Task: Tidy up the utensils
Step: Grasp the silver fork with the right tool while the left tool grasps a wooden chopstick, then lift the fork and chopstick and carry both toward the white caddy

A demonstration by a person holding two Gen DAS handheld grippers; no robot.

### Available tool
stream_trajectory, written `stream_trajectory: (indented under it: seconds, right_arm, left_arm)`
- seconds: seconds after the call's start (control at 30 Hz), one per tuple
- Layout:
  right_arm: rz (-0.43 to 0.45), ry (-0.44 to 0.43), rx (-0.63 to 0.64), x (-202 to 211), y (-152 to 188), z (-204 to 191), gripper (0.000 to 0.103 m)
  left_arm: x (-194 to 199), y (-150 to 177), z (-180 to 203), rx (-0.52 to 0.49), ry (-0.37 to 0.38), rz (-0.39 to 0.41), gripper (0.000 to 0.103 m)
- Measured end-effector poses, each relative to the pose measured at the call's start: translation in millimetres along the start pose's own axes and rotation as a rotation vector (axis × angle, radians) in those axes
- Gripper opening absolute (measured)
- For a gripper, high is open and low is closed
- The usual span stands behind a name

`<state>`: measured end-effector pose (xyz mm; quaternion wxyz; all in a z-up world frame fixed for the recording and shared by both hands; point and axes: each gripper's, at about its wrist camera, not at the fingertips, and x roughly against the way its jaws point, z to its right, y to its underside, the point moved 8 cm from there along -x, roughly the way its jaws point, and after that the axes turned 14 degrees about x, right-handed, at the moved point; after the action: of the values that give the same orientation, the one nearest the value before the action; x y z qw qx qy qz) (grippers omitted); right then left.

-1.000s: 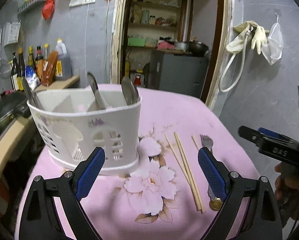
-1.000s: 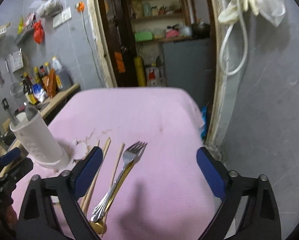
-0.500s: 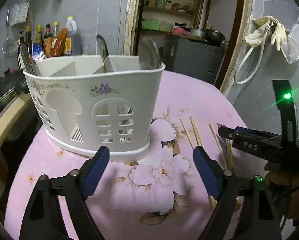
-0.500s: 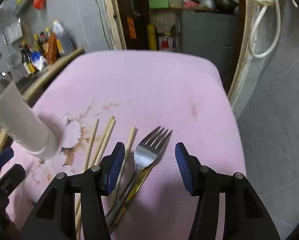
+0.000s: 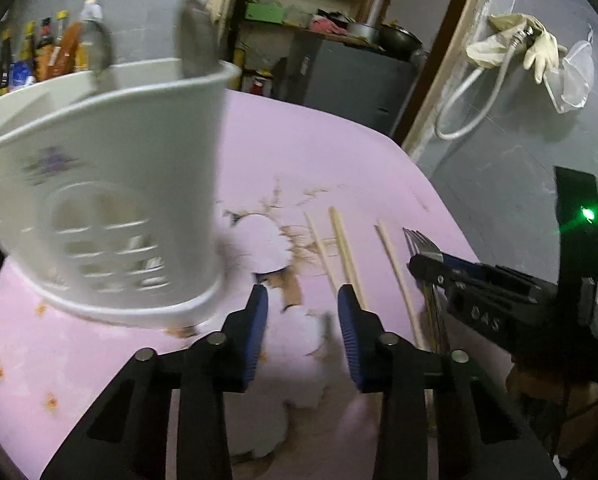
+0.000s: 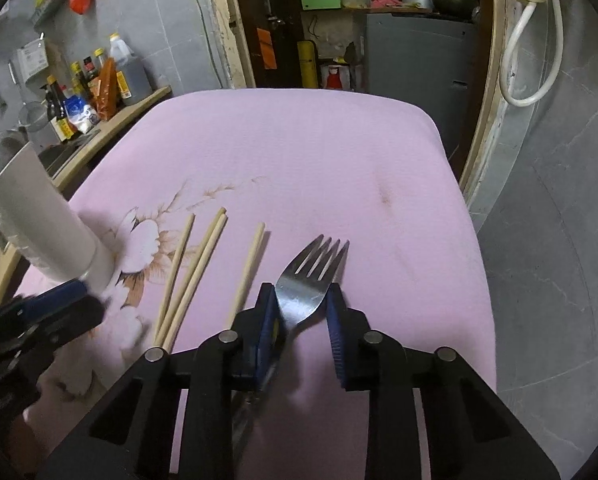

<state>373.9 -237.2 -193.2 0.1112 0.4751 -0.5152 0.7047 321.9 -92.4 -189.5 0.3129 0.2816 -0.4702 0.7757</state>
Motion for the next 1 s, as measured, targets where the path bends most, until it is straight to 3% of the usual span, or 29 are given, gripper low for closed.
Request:
stream_trajectory:
  seconds: [0.13,0.47,0.6,0.63,1.0]
  right_arm:
    - [0.013,-0.008,-0.007,9.1,5.4,5.4,0.022]
    - [0.027,-0.022,-0.023,17.6,16.5,11.8,0.022]
    - [0.028,-0.025,-0.025,16.9,16.6,11.5,0.022]
    - [0.029,-0.025,-0.025,17.0,16.5,10.9,0.022]
    - [0.025,-0.039,-0.047,31.0,31.9,9.1,0.020]
  left_arm:
    - [-17.2,-4.8,8.0,-0.015,-0.021,-0.032,0.022]
    - [-46.6,-8.5,11.2,-0.014,-0.065,-0.104,0.020]
    - [-52.5,-10.3,14.4,-0.041,-0.094,-0.113,0.013]
    - [-53.1,-10.0,13.7,-0.039,-0.094,-0.114,0.006]
    - [-30.1,7.9,-0.6,0.027,-0.096,-0.130,0.003]
